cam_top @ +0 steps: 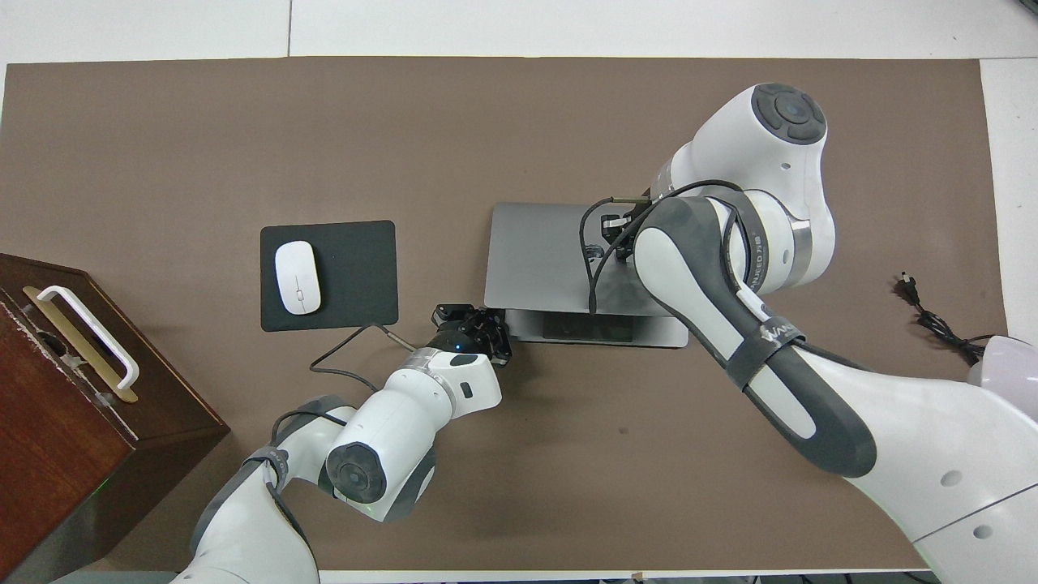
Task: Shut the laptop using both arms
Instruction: 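Push the screen down toward the base with the right gripper, then press the lid fully shut with the right gripper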
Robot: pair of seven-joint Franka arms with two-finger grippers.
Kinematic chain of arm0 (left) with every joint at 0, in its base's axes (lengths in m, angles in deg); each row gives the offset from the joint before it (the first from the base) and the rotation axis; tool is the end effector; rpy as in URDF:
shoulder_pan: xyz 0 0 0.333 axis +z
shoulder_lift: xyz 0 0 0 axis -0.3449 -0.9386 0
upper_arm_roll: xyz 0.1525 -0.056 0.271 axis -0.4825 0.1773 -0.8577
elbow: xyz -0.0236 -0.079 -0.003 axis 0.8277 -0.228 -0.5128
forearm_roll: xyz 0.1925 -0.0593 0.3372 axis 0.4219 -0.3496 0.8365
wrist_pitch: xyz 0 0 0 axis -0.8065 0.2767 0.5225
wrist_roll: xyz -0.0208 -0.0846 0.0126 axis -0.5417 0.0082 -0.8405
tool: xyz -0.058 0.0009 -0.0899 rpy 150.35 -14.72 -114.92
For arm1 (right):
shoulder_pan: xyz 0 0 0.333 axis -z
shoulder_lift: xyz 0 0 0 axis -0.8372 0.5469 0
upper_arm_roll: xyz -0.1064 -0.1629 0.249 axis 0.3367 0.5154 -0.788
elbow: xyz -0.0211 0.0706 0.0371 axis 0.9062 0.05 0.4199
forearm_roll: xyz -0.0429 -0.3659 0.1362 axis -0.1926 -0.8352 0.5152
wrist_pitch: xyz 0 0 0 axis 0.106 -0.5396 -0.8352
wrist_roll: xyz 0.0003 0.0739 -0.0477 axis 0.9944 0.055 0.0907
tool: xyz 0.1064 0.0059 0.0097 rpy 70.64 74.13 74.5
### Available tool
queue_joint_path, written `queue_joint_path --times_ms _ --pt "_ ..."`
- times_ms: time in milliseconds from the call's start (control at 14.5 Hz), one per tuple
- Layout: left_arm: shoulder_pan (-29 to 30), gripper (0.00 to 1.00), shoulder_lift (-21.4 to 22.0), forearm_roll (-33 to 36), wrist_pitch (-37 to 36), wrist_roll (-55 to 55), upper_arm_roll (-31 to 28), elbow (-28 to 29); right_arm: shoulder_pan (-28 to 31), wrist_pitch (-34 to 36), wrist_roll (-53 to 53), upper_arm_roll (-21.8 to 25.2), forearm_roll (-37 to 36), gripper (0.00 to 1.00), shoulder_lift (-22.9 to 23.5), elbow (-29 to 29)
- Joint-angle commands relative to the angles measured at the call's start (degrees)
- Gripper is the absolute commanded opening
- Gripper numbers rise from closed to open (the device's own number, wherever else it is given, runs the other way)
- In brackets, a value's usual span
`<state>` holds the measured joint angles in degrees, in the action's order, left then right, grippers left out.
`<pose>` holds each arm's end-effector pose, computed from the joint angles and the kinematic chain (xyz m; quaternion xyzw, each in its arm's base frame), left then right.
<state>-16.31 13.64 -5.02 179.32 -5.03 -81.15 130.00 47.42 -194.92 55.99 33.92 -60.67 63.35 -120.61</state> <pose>0.4098 -0.3364 0.2655 0.8784 -0.3144 0.3408 0.1156 0.6285 0.2121 0.3527 -0.9902 0.0203 0.0722 0.1180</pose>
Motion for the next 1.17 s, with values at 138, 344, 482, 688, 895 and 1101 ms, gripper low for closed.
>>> queue_joint_path --times_ms 138,344,482,688,895,1101 --pt "-0.17 0.0 -3.62 -0.68 0.49 1.36 -0.09 0.08 0.19 -2.38 0.49 -0.32 0.82 0.0 -1.97 -4.38" --pt "-0.17 0.0 -3.62 -0.68 0.49 1.36 -0.09 0.17 0.11 -3.6 0.49 -0.32 0.82 0.0 -2.06 -5.51" --pt "-0.17 0.0 -3.62 -0.68 0.49 1.45 -0.09 0.25 0.02 -4.92 0.49 -0.32 0.82 0.0 -1.97 -6.4" --pt "-0.17 0.0 -3.62 -0.68 0.49 1.45 -0.09 0.34 0.02 -6.24 0.4 -0.32 0.74 0.0 -1.97 -7.62" --pt "-0.17 0.0 -3.62 -0.68 0.49 1.45 -0.09 0.34 -0.07 -7.03 0.4 -0.32 0.74 0.0 -1.97 -8.33" --pt "-0.17 0.0 -3.62 -0.68 0.49 1.45 -0.09 0.52 -0.07 -8.43 0.23 -0.32 0.82 0.0 -1.97 -9.73"
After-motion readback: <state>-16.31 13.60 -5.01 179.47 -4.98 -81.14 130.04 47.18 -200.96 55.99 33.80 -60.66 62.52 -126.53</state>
